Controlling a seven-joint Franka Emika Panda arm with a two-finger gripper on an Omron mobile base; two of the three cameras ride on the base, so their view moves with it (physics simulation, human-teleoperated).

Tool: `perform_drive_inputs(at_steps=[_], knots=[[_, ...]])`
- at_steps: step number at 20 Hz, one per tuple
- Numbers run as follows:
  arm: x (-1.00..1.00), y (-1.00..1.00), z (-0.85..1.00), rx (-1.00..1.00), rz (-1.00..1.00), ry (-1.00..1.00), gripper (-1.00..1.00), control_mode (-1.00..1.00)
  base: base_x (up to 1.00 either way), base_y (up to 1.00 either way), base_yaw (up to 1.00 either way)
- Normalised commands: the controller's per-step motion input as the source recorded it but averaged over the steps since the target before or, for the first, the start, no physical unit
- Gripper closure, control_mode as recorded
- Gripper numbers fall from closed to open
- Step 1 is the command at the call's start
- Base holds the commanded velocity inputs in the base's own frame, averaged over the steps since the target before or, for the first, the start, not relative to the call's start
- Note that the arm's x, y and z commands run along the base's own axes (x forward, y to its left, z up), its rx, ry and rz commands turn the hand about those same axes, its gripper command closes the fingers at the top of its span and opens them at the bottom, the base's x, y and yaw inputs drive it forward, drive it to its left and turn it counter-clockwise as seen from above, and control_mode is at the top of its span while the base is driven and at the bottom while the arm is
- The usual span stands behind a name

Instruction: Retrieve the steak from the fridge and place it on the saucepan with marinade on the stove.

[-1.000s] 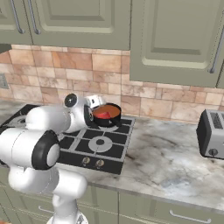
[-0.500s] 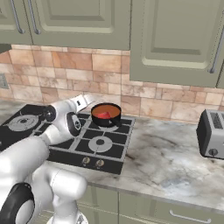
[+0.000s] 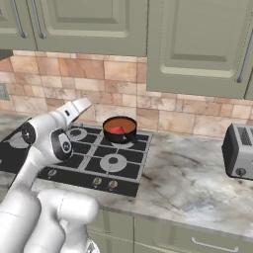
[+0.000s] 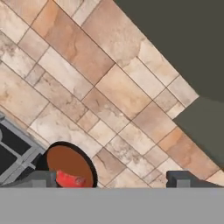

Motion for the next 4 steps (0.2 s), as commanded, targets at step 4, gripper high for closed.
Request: perform_drive_inputs(at_steps=[4], knots=[[-0.72,0.26,0.92,-0.17,0.00,0.00,-1.00,-1.00,0.00,0.00,0.00]])
